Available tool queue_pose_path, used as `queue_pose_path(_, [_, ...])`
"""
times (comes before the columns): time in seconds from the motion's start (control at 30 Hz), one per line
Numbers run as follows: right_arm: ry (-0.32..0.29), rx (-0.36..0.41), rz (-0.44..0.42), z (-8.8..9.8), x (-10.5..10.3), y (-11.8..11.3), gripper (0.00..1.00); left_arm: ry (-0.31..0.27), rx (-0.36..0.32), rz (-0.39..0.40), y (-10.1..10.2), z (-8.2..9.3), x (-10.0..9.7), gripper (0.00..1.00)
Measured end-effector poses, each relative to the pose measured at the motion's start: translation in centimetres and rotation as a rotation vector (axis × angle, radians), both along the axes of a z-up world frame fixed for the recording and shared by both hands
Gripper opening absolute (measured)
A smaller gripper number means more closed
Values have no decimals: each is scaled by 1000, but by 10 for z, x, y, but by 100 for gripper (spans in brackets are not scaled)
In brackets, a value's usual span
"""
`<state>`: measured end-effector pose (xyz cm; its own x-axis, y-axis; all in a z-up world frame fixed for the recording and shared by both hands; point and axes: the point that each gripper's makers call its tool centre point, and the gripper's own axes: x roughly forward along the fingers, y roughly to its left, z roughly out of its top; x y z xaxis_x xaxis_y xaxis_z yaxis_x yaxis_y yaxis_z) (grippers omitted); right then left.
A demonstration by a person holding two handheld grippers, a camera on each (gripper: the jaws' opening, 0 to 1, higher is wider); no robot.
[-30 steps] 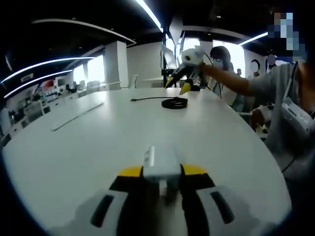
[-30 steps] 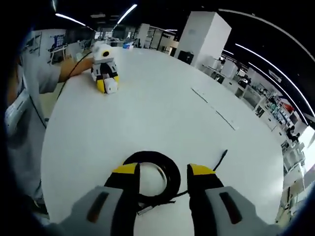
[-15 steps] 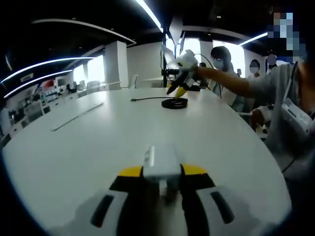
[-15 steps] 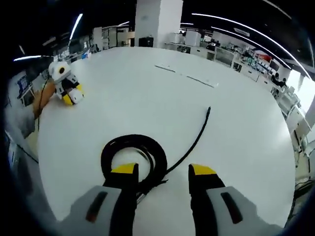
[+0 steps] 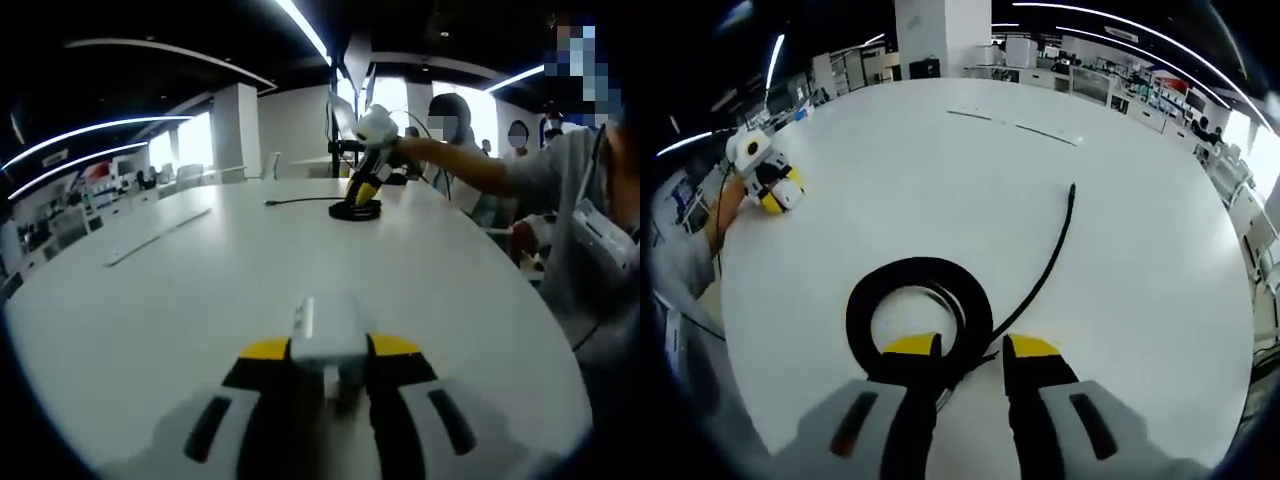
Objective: Plug the desk Type‑C cable into the charger adapter.
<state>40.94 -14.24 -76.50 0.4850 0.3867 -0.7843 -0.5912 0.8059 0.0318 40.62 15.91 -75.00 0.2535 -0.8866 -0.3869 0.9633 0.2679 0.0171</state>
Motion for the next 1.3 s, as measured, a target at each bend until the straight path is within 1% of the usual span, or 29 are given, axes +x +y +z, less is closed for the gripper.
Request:
queue_pose_path(0.23, [4, -39, 18, -1, 6, -1, 22, -1, 1, 0, -1, 0, -2, 27])
queue_pose_path(0.63, [1, -46, 38, 1, 10, -4, 19, 0, -2, -1, -2, 0, -1, 27])
queue_pose_path(0.8, [3, -45, 63, 1, 12, -2, 16, 1, -3, -1, -2, 0, -1, 27])
queue_pose_path(0.9, [14, -44, 85, 0, 11, 1, 11, 1, -4, -1, -2, 0, -1, 27])
queue_pose_path(0.93, [10, -42, 91, 0, 13, 3, 11, 0, -5, -2, -2, 0, -1, 27])
queue_pose_path(1.07, [21, -74, 117, -2, 14, 6, 11, 0, -4, -2, -1, 0, -1, 27])
queue_pose_path(1.3, [26, -93, 148, -3, 15, 7, 10, 0, -3, -1, -1, 0, -2, 27])
